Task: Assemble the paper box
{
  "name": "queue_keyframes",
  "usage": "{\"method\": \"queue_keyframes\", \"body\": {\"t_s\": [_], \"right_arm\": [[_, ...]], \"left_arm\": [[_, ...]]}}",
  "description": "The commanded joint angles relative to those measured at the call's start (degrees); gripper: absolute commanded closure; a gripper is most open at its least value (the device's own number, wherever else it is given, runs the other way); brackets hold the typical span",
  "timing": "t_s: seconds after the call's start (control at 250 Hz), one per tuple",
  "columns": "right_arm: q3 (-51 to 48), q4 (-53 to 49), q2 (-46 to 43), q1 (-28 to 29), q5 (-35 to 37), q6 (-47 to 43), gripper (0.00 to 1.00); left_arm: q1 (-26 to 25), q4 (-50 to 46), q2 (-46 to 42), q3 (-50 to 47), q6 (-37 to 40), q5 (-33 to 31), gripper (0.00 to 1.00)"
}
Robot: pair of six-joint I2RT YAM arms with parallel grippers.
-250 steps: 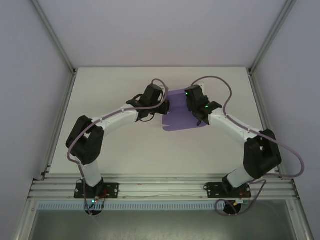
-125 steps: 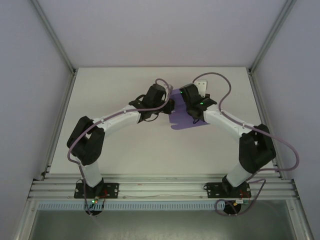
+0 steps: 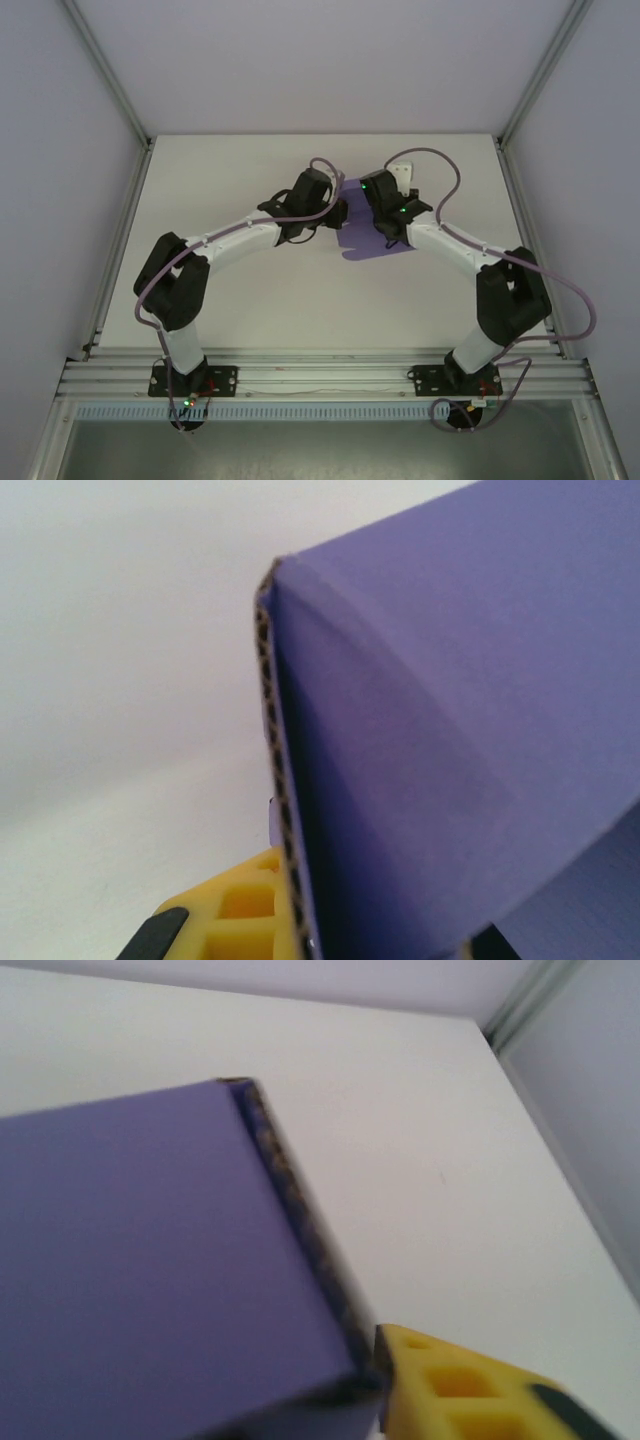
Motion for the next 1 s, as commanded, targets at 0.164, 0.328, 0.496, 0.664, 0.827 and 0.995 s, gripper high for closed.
{"method": "queue_keyframes", "body": {"t_s": [0.164, 0.328, 0.496, 0.664, 0.827, 0.995], "right_arm": [[-10.86, 12.73, -10.41, -7.3, -25.71, -8.2, 0.37], [-12.45, 13.24, -15.7, -8.53, -35.27, -9.3, 0.21], [-14.28, 13.79, -21.54, -9.02, -43.91, -10.78, 0.06], [-15.87, 13.92, -26.07, -10.42, -48.72, -9.55, 0.02], [-15.8, 10.27, -30.75, -15.27, -52.97, -7.11, 0.07], [-15.97, 6.64, -33.07, -19.19, -64.28, -7.36, 0.22]], "left_arm": [[1.82, -5.29, -2.26, -0.47, 0.79, -0.49, 1.0], [1.85, -5.19, -2.31, -0.4, 1.18, -0.34, 1.0], [1.88, -4.69, -2.3, -0.84, 1.23, -0.2, 1.0], [1.89, -4.82, -2.26, -0.62, 1.54, -0.32, 1.0], [1.93, -4.84, -2.3, -0.68, 2.01, -0.33, 1.0], [2.02, -4.84, -1.82, -0.54, 2.11, -0.13, 1.0]]}}
